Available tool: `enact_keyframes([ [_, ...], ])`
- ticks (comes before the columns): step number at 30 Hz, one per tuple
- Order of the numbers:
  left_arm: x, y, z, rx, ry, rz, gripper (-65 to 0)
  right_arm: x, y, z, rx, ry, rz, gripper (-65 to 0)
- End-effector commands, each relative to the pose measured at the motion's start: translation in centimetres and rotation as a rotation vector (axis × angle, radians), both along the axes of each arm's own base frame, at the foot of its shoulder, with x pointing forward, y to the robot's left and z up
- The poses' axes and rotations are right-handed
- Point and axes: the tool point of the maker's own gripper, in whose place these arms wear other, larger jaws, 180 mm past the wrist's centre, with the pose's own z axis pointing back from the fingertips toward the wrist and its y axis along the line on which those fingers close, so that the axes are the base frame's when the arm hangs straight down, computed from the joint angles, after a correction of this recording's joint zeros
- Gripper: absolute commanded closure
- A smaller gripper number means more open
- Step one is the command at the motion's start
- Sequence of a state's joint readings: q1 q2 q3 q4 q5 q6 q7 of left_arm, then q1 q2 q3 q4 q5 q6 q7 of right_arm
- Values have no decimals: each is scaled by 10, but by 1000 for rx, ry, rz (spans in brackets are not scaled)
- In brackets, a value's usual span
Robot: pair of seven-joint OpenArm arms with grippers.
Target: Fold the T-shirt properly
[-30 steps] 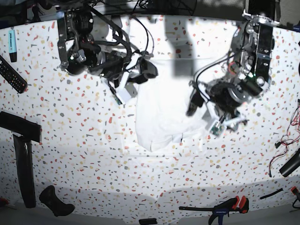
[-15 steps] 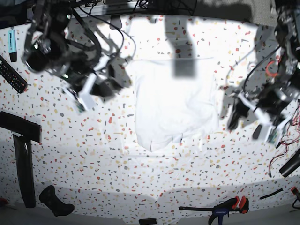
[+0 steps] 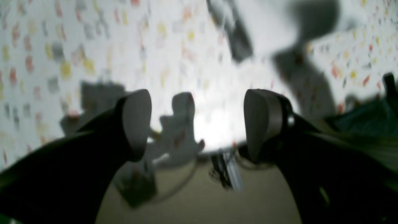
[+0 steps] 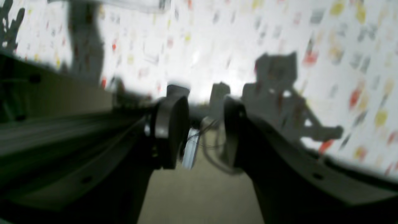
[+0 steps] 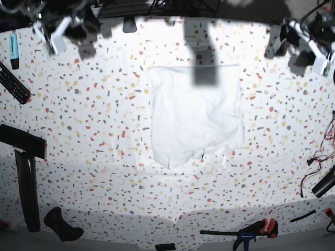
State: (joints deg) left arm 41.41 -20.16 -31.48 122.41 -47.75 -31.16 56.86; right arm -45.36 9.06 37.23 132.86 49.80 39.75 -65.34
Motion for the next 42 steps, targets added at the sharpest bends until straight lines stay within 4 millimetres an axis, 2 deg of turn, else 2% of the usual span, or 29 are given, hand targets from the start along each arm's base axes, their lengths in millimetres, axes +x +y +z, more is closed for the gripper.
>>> enact_keyframes([
  [1,-11,-2,3,-14,26,-14,-449,-11,4,2,15,20,9,-235],
  [6,-80,-15,-16,-78,222,-14,-449,-66,11,-9,41,196,4,-235],
  [11,-117,-19,-23,-94,308,-40,-449,-97,15,-24,79,318,1,-235],
  [13,-125,-19,-31,-109,323,-51,-449,-110,9,-45,64,372,-14,-235],
  [15,-134,-19,-49,-107,347,-55,-449,-121,-6,-75,0,397,-22,-235],
  [20,-162,-17,-119,-91,463,-28,-449,-160,-26,-144,-108,516,108,-235],
  [22,-176,-21,-149,-90,515,-31,-449,-167,-28,-168,-114,536,164,-235],
  [24,-177,-26,-178,-101,498,-16,-449,-157,-27,-191,-89,476,155,-235],
  [26,-170,-34,-205,-122,466,25,-449,-142,-32,-216,-72,424,74,-235],
  [29,-165,-38,-251,-74,513,124,-449,-152,-33,-255,-66,518,31,-236],
  [31,-161,-46,-273,-81,561,182,-449,-160,-35,-275,-60,574,0,-236],
  [36,-145,-64,-300,-131,612,266,-449,-157,-32,-310,-30,598,-97,-235],
  [42,-138,-51,-306,-110,636,285,-449,-158,-26,-324,-7,620,-177,-235],
])
